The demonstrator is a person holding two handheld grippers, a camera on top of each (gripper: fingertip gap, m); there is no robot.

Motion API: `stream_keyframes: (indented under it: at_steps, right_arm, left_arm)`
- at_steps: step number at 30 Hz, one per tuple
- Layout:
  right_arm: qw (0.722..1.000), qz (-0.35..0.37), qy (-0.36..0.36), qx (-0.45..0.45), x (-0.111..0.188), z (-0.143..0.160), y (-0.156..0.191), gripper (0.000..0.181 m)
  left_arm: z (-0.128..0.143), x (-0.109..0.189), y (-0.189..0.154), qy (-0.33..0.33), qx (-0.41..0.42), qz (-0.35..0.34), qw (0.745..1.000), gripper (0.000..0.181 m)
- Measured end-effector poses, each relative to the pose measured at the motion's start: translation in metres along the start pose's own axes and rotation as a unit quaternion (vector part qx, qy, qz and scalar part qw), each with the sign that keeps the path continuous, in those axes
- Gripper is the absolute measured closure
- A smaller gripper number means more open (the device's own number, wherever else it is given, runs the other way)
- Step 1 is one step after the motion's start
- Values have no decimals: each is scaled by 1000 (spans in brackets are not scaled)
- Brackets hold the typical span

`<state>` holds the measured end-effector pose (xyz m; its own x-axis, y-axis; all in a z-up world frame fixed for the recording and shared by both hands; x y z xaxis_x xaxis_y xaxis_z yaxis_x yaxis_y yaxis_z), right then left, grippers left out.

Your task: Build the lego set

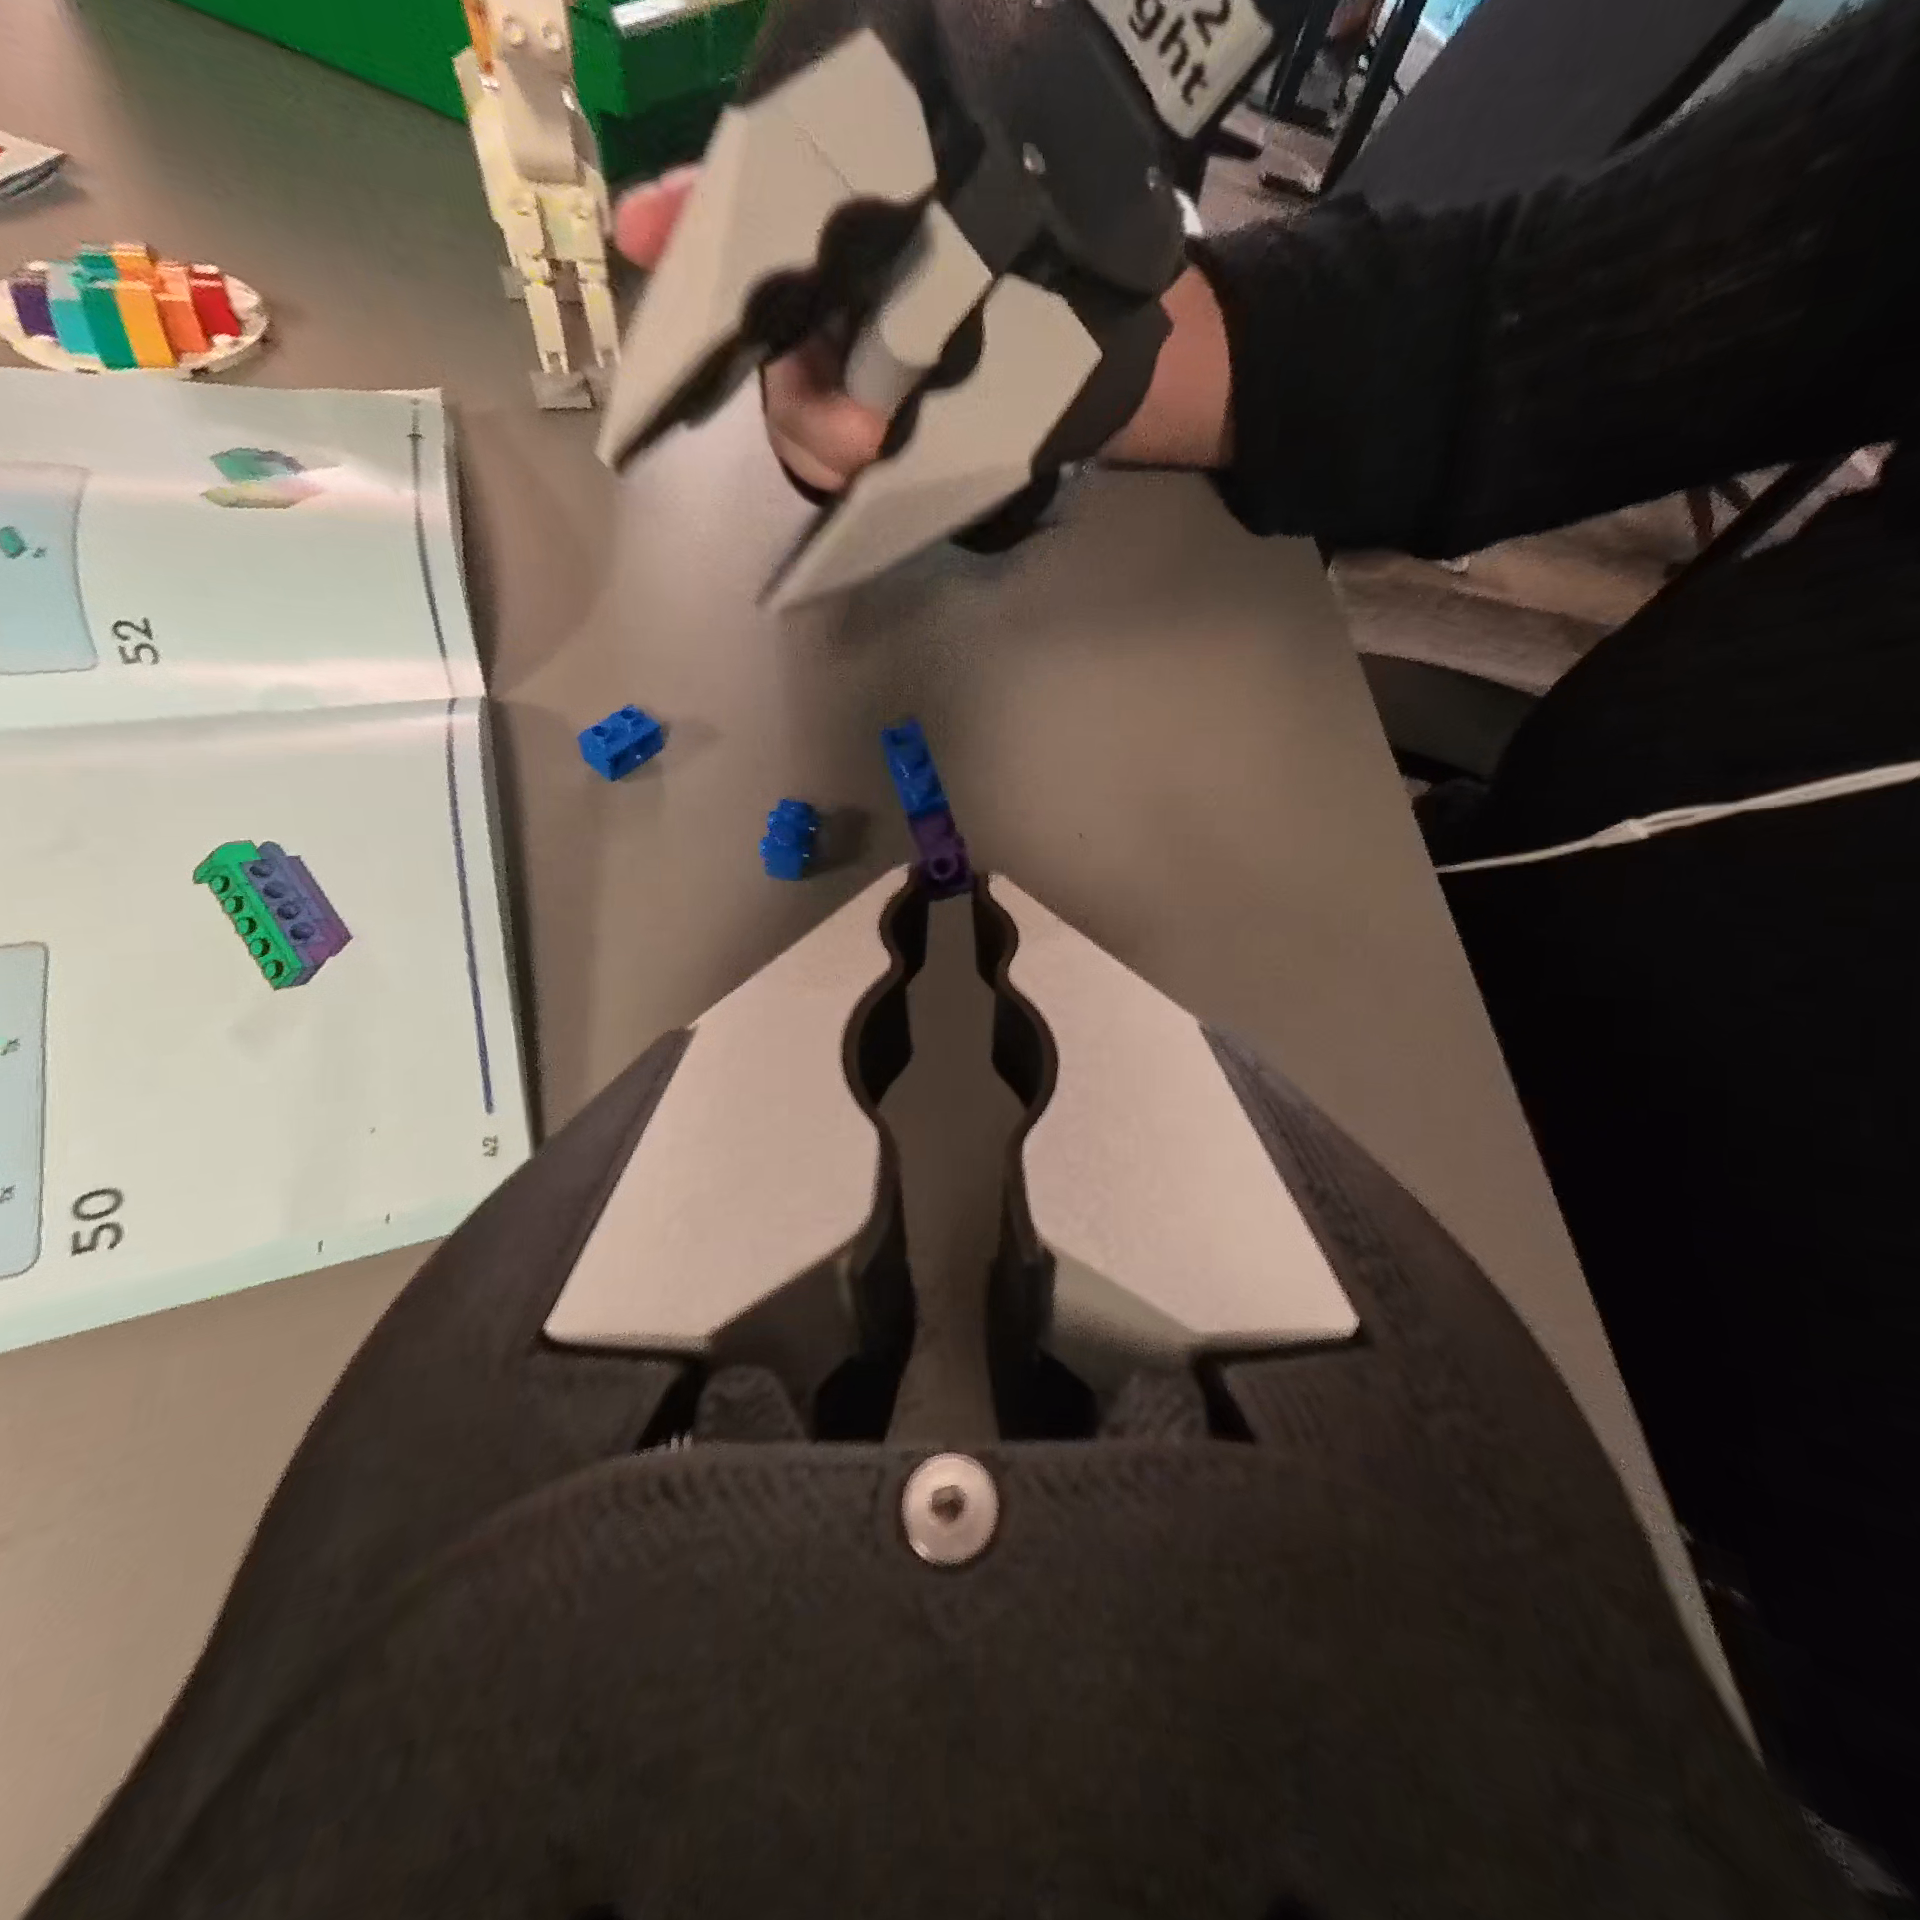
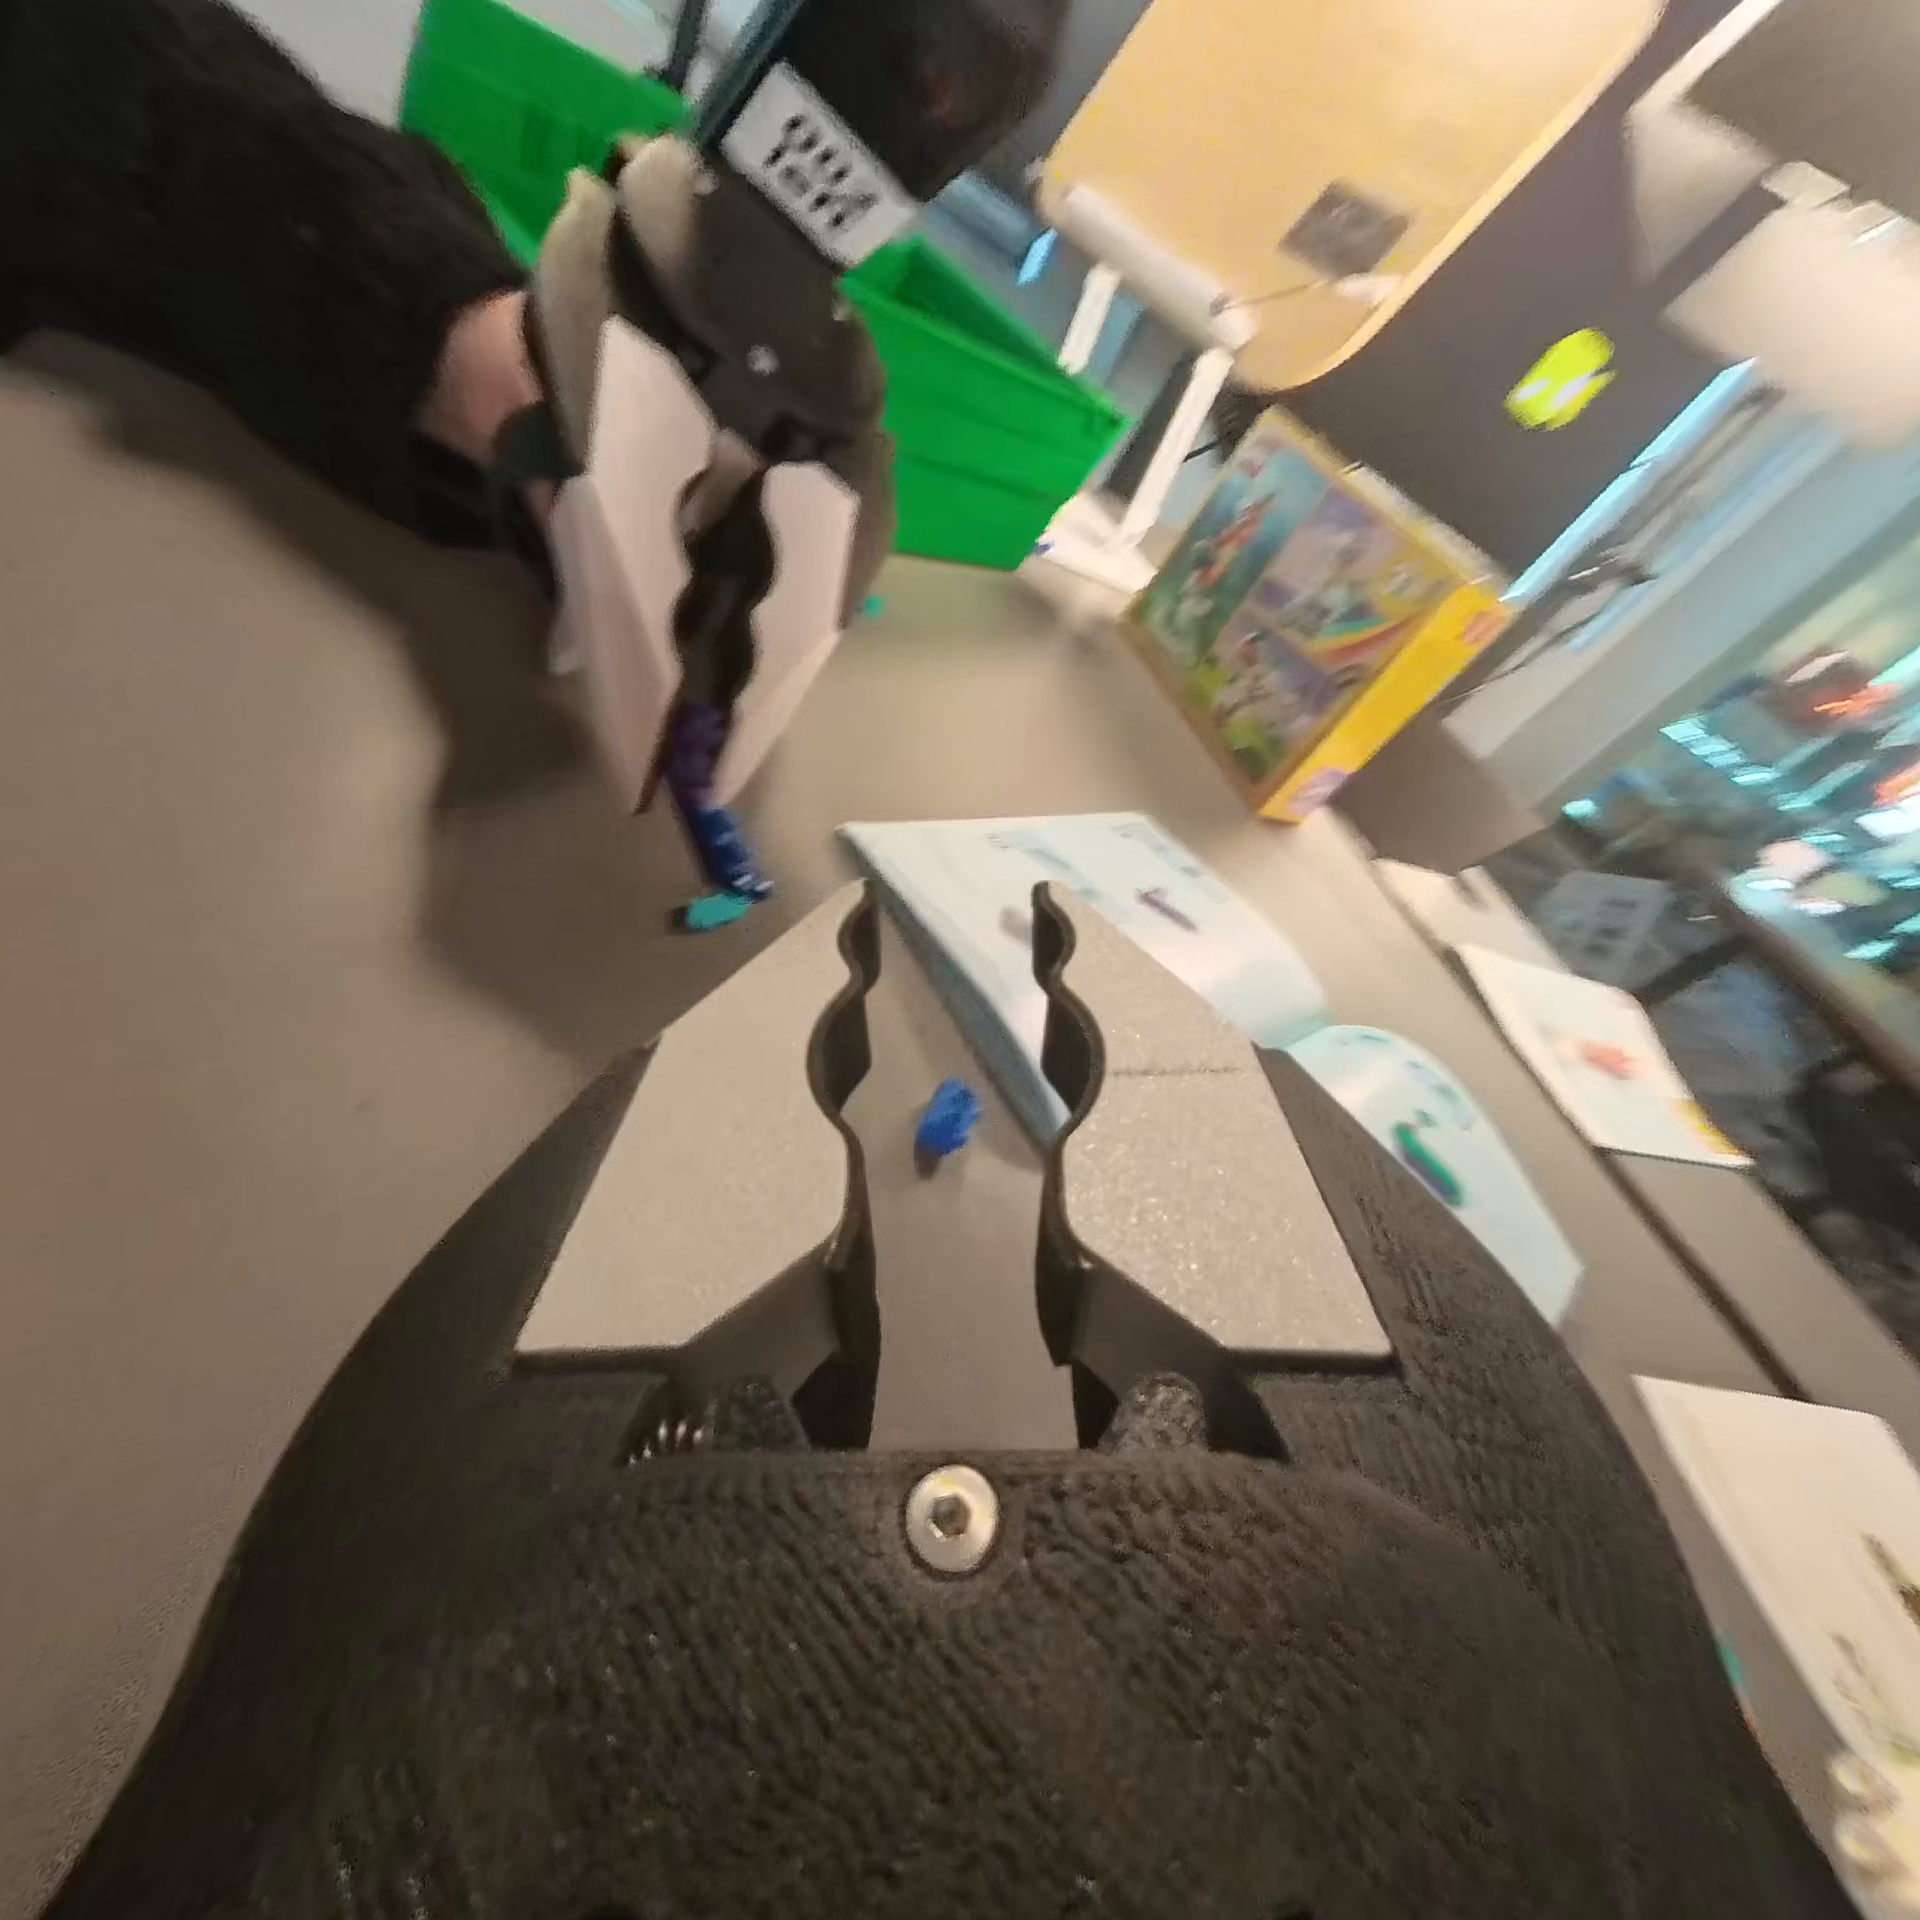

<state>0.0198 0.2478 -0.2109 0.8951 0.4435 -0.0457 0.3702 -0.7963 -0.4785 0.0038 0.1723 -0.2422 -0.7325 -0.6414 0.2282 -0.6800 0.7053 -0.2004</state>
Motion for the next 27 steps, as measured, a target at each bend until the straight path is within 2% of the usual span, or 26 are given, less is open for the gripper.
stream_keyframes:
  at_steps: [1,6,12,17,27]
  right_arm:
    - [1000,22,-11,10,-1,-3,-5,156]
    - [991,113,-45,57,0,-14,-20,163]
    - [978,172,-52,105,5,-17,-31,173]
    - [976,189,-40,105,3,-9,-39,174]
    - [973,186,-24,138,-5,-4,-40,175]
  left_arm:
    - [1,-1,-1,5,-8,-1,1000,173]
    - [1,-1,3,6,-34,-32,999,173]
    - [-8,5,13,-35,-39,-80,995,173]
    - [-17,13,15,-76,-46,-98,991,173]
    - [-25,21,23,-116,2,-101,988,173]
Point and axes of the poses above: each gripper's, where its closed fingertips meet, x back along the fingers, z out of its underside, y = z × x across the jaws, the point moved 2 cm from there along x, back along the fingers, and after that the axes turned 13 degrees about -y, right-handed, at the moved point
